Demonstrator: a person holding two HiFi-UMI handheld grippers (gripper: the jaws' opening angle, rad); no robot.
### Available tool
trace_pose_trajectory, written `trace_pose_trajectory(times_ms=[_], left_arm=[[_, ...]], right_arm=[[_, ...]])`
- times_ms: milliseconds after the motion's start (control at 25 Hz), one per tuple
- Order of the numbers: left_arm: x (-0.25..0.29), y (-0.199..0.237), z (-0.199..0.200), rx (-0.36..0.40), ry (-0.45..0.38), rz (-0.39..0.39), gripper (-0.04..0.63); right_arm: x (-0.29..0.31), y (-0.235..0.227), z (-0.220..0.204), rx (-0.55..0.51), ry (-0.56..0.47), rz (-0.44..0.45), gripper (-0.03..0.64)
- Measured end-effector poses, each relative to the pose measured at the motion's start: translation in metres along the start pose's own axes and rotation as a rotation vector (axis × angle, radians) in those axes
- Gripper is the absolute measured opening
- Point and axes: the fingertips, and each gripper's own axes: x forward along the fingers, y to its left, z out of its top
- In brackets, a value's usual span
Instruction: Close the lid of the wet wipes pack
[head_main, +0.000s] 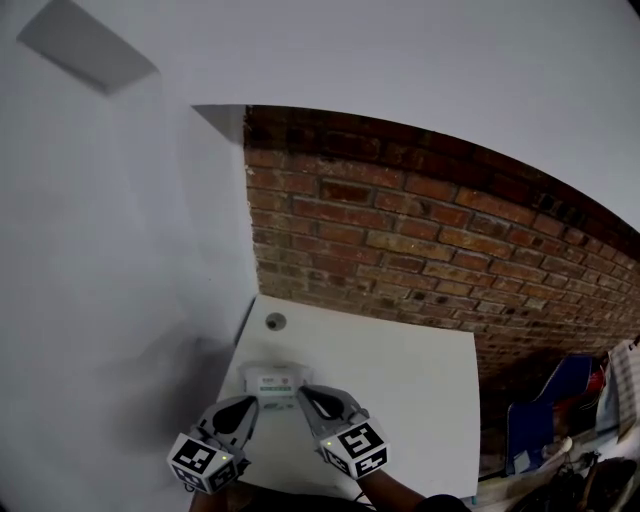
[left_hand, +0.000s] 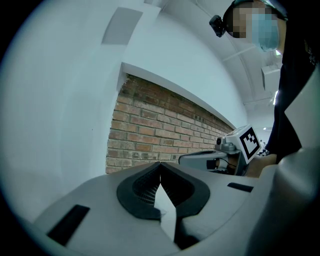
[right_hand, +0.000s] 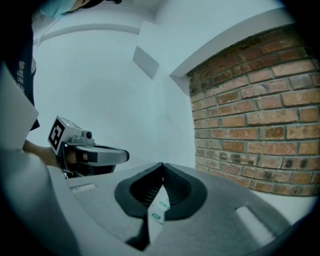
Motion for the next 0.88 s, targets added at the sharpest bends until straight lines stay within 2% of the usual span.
trace_pose_trajectory(times_ms=[160, 560, 800, 880], left_arm=[[-0.001, -0.005, 0.000, 0.056, 0.009, -0.005, -0.002], [-0.003, -0.008, 0.024, 0.015, -0.050, -0.003, -0.002], [-0.002, -0.010, 0.020, 0.073, -0.028, -0.001, -0.002], [-0.002, -0.009, 0.021, 0.072, -0.035, -0.001, -0.002]], right_arm=[[-0.006, 0.000, 0.003, 0.002, -0.009, 0.003, -0.002], [-0.009, -0.001, 0.015, -0.008, -0.041, 0.013, -0.002], [-0.011, 0.001, 0.014, -0.021, -0.035, 0.025, -0.002], [-0.011, 0.001, 0.014, -0.023, -0.034, 0.024, -0.002]])
